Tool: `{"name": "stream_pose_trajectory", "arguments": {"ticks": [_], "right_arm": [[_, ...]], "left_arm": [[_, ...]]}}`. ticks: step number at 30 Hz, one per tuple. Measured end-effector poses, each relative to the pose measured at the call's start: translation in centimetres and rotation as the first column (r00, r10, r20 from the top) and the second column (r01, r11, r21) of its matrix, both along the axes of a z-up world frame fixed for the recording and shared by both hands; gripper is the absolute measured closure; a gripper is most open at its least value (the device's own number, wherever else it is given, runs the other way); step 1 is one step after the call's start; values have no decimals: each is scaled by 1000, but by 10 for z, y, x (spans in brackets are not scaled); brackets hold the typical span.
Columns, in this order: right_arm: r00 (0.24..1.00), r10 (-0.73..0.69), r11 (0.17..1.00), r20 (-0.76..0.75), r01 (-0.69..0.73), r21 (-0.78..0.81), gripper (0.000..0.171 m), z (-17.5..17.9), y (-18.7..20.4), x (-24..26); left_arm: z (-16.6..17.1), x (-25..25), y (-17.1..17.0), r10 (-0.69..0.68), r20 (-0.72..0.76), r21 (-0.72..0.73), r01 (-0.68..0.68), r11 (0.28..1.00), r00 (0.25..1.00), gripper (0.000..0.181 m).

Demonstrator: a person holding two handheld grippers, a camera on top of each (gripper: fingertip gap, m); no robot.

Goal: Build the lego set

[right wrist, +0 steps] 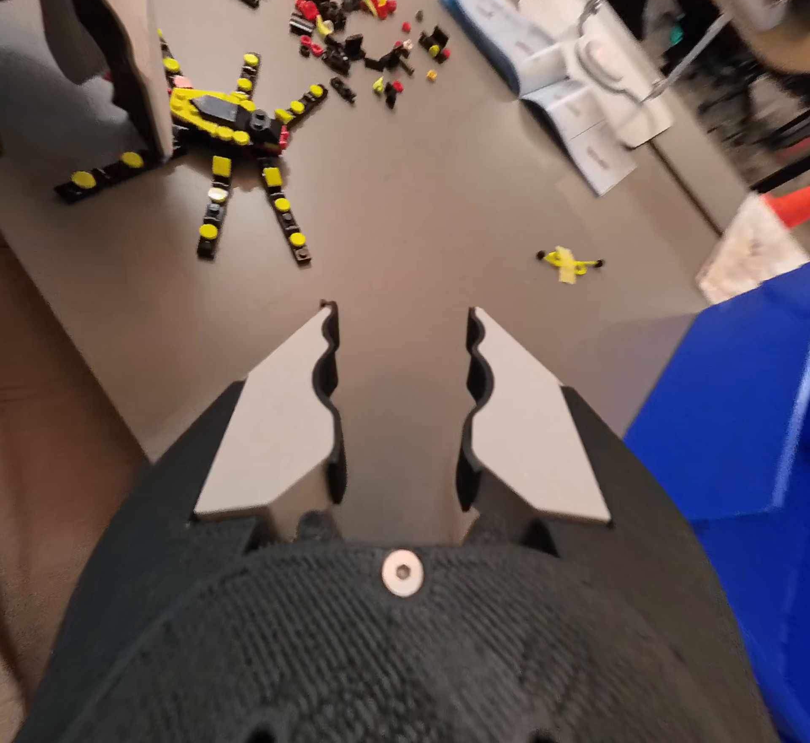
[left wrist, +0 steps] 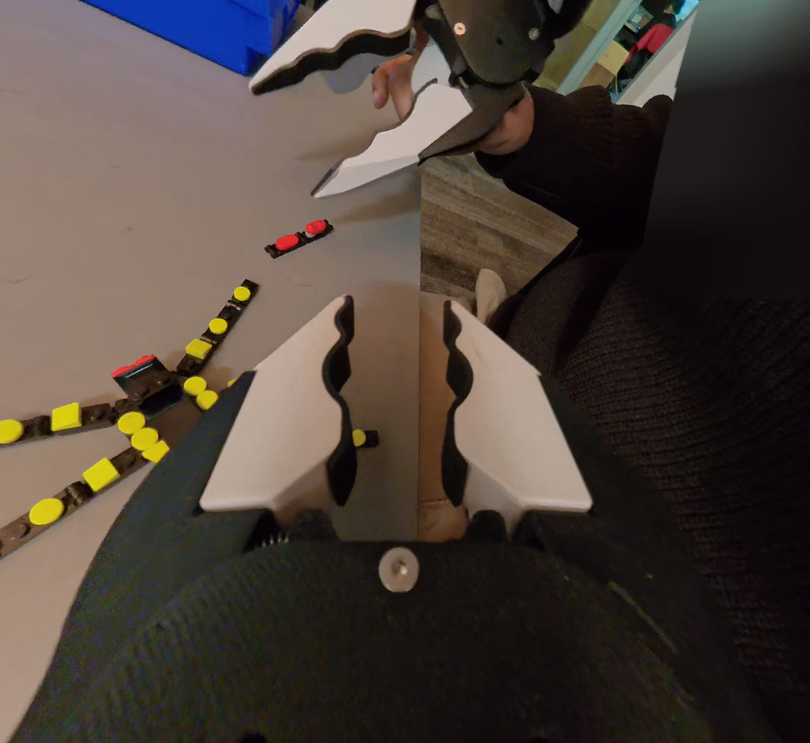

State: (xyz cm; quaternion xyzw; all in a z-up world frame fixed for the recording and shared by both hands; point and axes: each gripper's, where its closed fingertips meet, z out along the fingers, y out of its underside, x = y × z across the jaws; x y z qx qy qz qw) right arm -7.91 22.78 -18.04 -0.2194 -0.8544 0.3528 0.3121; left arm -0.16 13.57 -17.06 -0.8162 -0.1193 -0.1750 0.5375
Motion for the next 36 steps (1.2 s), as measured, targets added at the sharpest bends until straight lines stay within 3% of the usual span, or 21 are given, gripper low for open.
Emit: {"name": "stream_pose_trajectory", "arguments": {"ticks": [4,9,11,15,17,19,20,23,36], "right_arm": [[993,-28,999,-118,32,33,107,6,6,-6],[994,-27,1000,-104,28,11,109,4,4,-5],[995,-23,999,-95,20,-35,115,8,3,-5],[998,-3,995,-60,-3,-98,146,11,3,-2],[1000,-3,993,-19,1,-118,143,7,3,-3],[1000,-24,990,-2,23,-137,124,6,5,-6],[1000,-24,989,3,24,-143,123,5,5,-6],[1000,-7,987,-6,6,-161,140,9,3,-4],[1000,-11,990,28,15,-137,133,-2,2,-6]], "left_arm": [[1,-6,-1,29,7,7,-29,1000,1000,125],[6,-10,-2,40,-2,33,-40,999,999,111],[8,-13,-3,57,-8,43,-57,997,998,114],[11,-19,-5,83,-26,66,-81,995,996,132],[13,-23,-6,100,-33,74,-97,993,994,141],[13,-25,-7,108,-35,79,-105,991,994,148],[14,-26,-7,114,-36,81,-111,991,993,149],[15,-28,-8,122,-33,90,-119,989,992,151],[14,-35,-9,152,-4,89,-151,985,988,149]]}}
